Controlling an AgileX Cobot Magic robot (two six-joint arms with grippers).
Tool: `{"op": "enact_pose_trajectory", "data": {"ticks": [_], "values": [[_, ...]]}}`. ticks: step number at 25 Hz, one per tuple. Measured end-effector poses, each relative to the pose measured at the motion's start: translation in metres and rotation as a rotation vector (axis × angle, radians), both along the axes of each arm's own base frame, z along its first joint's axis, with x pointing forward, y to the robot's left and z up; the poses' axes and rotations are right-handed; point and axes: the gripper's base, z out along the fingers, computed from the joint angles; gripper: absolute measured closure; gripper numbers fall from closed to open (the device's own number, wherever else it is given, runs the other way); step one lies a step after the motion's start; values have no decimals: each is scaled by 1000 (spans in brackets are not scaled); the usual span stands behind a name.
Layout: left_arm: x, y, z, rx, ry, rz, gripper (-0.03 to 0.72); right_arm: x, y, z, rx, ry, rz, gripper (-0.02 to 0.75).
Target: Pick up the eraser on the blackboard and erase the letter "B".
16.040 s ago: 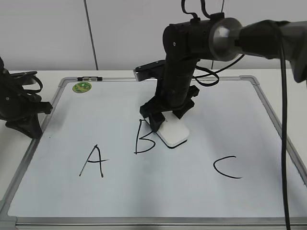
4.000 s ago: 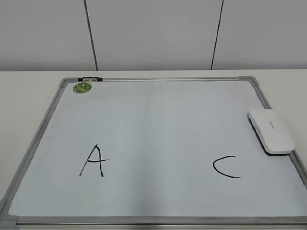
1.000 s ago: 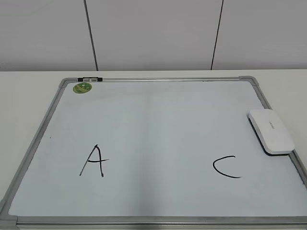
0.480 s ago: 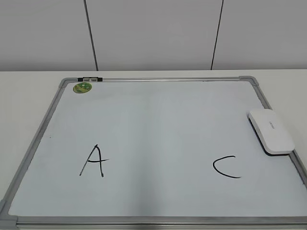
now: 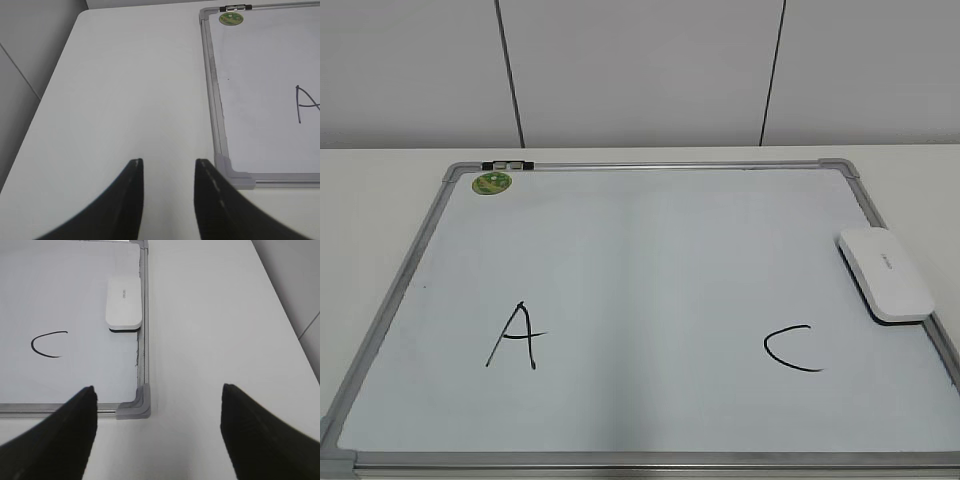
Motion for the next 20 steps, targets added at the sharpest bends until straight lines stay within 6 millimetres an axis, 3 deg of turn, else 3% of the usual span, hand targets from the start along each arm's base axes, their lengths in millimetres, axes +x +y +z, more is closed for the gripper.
{"op": "enact_pose_trajectory", "data": {"ticks": [20], "values": [[0, 0, 0, 0, 0, 0, 447, 0, 0, 0, 0, 0, 0, 147]]}}
